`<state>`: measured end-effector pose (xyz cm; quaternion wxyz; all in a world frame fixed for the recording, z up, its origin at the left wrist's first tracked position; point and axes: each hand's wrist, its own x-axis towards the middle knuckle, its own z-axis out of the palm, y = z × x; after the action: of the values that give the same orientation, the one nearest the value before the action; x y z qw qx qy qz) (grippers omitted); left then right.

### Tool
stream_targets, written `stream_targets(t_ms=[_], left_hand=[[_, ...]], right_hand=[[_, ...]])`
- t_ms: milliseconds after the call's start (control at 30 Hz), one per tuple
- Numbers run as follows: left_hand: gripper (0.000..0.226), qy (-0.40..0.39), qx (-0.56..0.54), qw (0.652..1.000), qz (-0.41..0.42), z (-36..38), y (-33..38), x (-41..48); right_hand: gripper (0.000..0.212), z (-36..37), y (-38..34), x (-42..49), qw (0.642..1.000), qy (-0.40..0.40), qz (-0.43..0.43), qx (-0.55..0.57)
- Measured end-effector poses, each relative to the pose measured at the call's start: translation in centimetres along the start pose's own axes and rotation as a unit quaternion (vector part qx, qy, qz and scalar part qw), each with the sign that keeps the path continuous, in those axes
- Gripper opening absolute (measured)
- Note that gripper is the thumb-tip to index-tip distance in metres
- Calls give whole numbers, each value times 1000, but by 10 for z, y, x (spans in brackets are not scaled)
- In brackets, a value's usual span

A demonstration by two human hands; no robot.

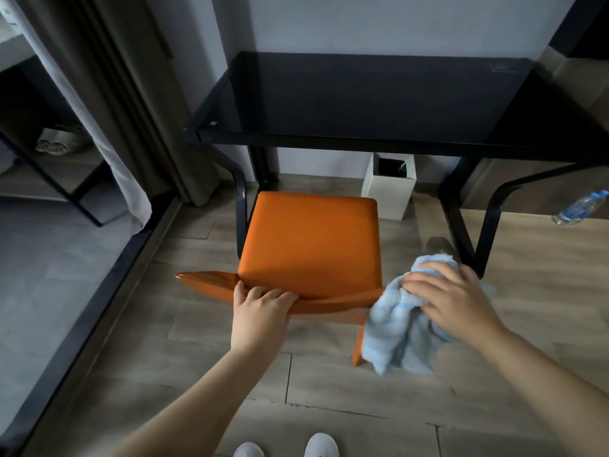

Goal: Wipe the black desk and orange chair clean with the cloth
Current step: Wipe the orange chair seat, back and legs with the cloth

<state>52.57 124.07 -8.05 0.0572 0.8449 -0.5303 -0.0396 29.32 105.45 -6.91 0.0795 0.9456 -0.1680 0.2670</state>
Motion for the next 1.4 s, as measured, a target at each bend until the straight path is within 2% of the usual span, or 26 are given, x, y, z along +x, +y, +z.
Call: stream_targets(t_ms=[167,300,467,533,600,633,667,700,767,833,900,967,1033,1067,1100,1167,1233,1300,1333,1400], left_hand=[[30,-22,-14,1000,7,-3,-8,7],[31,-44,-12,999,8,-3,-11,10],[29,-49,-22,998,11,-4,-11,8],[28,-48,-23,999,11,-5,-9,8],[26,-42,-31,999,10,-4,-9,8],[26,-37,-34,999,13,-4,-9,8],[25,-26,-36,999,20,-4,-9,7],[23,-11,-37,999,30,-4,-9,6],[17,28,-38,997,54,-3,-9,3],[17,58,-34,996,65,-2,-9,2],[21,78,-24,993,81,0,-9,2],[24,91,-25,990,100,2,-11,-1],[35,82,-32,990,112,3,-14,-3],[43,75,-44,989,116,4,-17,-4],[50,72,-61,988,121,4,-22,-6],[58,86,-88,986,116,3,-40,-15],[61,101,-109,987,65,4,-64,-31],[62,110,-140,984,-15,6,-88,-44],[62,114,-162,979,-47,7,-98,-48],[60,114,-222,966,-67,12,-112,-49]], right_hand=[[32,4,18,-5,998,-46,-34,31],[29,-6,26,-9,998,-37,-17,39],[29,4,-8,-1,999,-16,-14,50],[31,3,0,-8,997,-24,29,61],[30,0,15,-24,987,-33,140,75],[24,-4,20,-32,963,-40,246,104],[18,-5,22,-41,916,-31,371,150],[16,-4,18,-46,854,5,483,194],[22,2,-4,-43,741,107,619,238],[29,12,-34,-28,657,182,681,265],[38,30,-63,-15,562,220,735,308],[40,47,-95,-4,433,197,782,402],[32,64,-131,6,308,146,763,549],[26,71,-148,10,269,115,744,601],[25,75,-160,12,249,91,732,627],[22,79,-164,15,241,97,734,627],[18,81,-147,13,234,168,755,589],[18,85,-132,14,203,236,771,556],[16,88,-135,19,183,246,770,560],[17,95,-168,40,157,191,760,601]])
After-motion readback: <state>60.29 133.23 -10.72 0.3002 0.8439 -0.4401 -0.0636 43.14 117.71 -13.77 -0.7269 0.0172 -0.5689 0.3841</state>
